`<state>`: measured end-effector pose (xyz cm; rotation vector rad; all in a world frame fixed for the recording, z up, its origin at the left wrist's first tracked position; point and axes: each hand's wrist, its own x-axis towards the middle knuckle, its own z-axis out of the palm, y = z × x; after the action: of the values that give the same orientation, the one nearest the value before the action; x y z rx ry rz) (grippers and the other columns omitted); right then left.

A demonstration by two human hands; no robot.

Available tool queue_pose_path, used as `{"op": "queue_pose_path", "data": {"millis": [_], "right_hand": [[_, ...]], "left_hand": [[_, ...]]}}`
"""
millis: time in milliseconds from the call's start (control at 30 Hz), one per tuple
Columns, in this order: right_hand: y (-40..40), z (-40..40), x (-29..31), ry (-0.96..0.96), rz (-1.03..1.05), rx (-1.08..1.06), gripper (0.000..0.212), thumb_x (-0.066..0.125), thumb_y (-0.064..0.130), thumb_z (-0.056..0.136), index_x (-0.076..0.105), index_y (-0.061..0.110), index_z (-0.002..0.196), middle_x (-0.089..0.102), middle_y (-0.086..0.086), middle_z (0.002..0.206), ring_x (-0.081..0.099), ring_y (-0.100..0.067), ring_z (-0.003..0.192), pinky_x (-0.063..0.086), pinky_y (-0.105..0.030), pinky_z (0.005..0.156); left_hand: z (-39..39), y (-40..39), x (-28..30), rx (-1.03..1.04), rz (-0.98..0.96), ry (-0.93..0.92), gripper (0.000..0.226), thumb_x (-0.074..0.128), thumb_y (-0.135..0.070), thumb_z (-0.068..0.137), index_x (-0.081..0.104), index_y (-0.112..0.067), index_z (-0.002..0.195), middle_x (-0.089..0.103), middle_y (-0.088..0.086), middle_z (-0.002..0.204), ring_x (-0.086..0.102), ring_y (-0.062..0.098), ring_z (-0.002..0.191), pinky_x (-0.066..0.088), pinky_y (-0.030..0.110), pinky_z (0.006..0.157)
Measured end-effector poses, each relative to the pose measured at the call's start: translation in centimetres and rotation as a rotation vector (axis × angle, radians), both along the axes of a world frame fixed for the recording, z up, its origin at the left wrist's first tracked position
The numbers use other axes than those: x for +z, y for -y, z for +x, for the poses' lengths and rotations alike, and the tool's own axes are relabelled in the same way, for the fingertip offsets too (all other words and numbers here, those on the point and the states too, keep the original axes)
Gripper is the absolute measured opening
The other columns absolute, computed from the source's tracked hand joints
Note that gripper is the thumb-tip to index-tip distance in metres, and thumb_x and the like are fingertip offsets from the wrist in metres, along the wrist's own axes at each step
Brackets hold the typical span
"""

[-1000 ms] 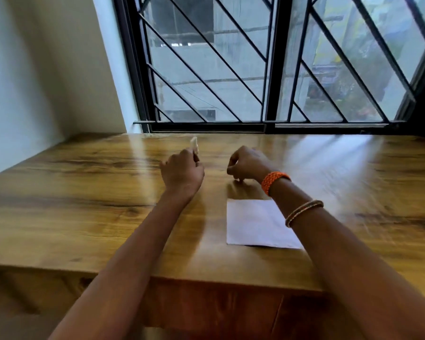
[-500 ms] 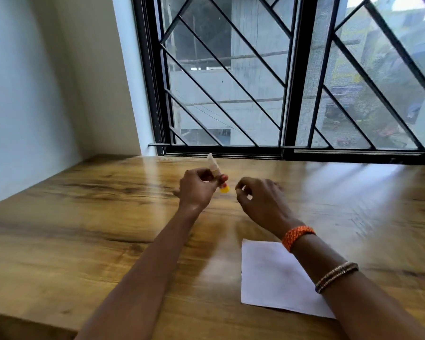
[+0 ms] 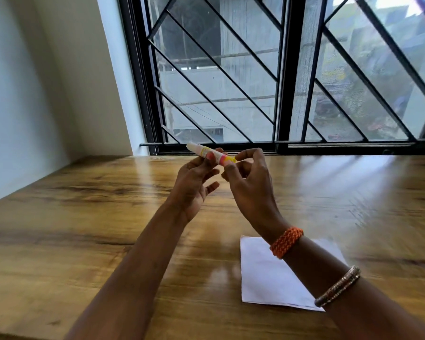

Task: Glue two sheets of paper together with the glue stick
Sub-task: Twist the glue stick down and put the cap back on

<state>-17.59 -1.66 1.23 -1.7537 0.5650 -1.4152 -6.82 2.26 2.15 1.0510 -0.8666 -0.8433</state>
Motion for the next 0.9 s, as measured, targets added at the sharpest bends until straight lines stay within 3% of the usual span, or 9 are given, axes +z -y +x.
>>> {"op": "queue_pose_path", "data": {"millis": [100, 233, 333, 433, 567, 700, 833, 900], "right_hand": [[0.1, -0.2, 0.1, -0.004, 0.005, 0.005, 0.015, 0.06, 0.018, 0.09, 0.044, 0.019, 0.09, 0.066, -0.02, 0.079, 0.066, -0.032, 0.073, 0.052, -0.036, 0.055], [0.0, -0.5, 0.2, -0.048, -0.153, -0.057, 0.017, 0.063, 0.016, 0.088, 0.046, 0.013, 0.086, 0.059, -0.013, 0.07, 0.053, -0.019, 0.057, 0.043, -0.025, 0.046], [-0.2, -0.6, 0.3, -0.137, -0.463, -0.155, 0.017, 0.064, 0.015, 0.084, 0.048, 0.011, 0.085, 0.056, -0.003, 0.069, 0.053, -0.017, 0.062, 0.044, -0.032, 0.062], [0.0, -0.8, 0.1, -0.358, -0.862, -0.405, 0.025, 0.066, 0.015, 0.077, 0.049, 0.017, 0.096, 0.058, 0.002, 0.079, 0.054, -0.019, 0.078, 0.029, -0.033, 0.081], [0.5, -1.4, 0.2, -0.486, -0.976, -0.519, 0.025, 0.058, 0.024, 0.079, 0.047, 0.023, 0.101, 0.061, 0.004, 0.085, 0.057, -0.019, 0.085, 0.024, -0.039, 0.088], [0.1, -1.0, 0.2, -0.351, -0.59, -0.346, 0.018, 0.065, 0.025, 0.079, 0.053, 0.02, 0.091, 0.057, 0.011, 0.075, 0.057, -0.01, 0.072, 0.03, -0.036, 0.08], [-1.0, -0.9, 1.4, 0.032, 0.34, 0.181, 0.02, 0.068, 0.023, 0.083, 0.051, 0.015, 0.091, 0.061, -0.001, 0.075, 0.055, -0.009, 0.062, 0.042, -0.025, 0.06], [-1.2, -0.9, 1.8, 0.126, 0.641, 0.367, 0.019, 0.064, 0.022, 0.085, 0.052, 0.014, 0.096, 0.059, 0.002, 0.072, 0.054, -0.008, 0.062, 0.039, -0.024, 0.06]], "left_hand": [[-0.2, -0.2, -0.1, -0.035, -0.001, 0.0, 0.029, 0.062, -0.037, 0.067, 0.069, -0.023, 0.092, 0.063, -0.001, 0.103, 0.048, 0.022, 0.109, 0.038, 0.041, 0.095], [0.0, -0.3, -0.2, -0.019, 0.027, 0.026, 0.027, 0.064, -0.042, 0.073, 0.068, -0.022, 0.091, 0.063, 0.002, 0.111, 0.049, 0.022, 0.114, 0.032, 0.048, 0.106], [0.4, -0.3, -0.2, 0.016, 0.06, 0.027, 0.024, 0.064, -0.045, 0.075, 0.072, -0.023, 0.077, 0.069, -0.004, 0.096, 0.054, 0.02, 0.113, 0.03, 0.048, 0.106], [0.2, -0.1, -0.6, 0.022, 0.096, 0.029, 0.027, 0.06, -0.046, 0.083, 0.071, -0.022, 0.08, 0.07, -0.003, 0.091, 0.055, 0.021, 0.117, 0.029, 0.051, 0.109], [0.1, -0.1, -0.7, 0.008, 0.136, -0.011, 0.03, 0.057, -0.049, 0.084, 0.069, -0.021, 0.086, 0.069, -0.005, 0.092, 0.05, 0.024, 0.123, 0.03, 0.048, 0.108], [0.1, -0.4, -0.4, -0.029, 0.096, -0.072, 0.026, 0.053, -0.042, 0.088, 0.066, -0.019, 0.087, 0.068, -0.007, 0.084, 0.05, 0.021, 0.12, 0.03, 0.047, 0.109], [0.0, -0.7, 0.2, -0.074, 0.041, -0.059, 0.021, 0.045, -0.031, 0.094, 0.065, -0.025, 0.096, 0.063, -0.01, 0.105, 0.049, 0.01, 0.106, 0.026, 0.04, 0.097], [0.0, -0.7, 0.2, -0.096, 0.01, -0.048, 0.022, 0.042, -0.027, 0.096, 0.064, -0.027, 0.097, 0.064, -0.016, 0.103, 0.049, 0.007, 0.1, 0.028, 0.037, 0.091]]}}
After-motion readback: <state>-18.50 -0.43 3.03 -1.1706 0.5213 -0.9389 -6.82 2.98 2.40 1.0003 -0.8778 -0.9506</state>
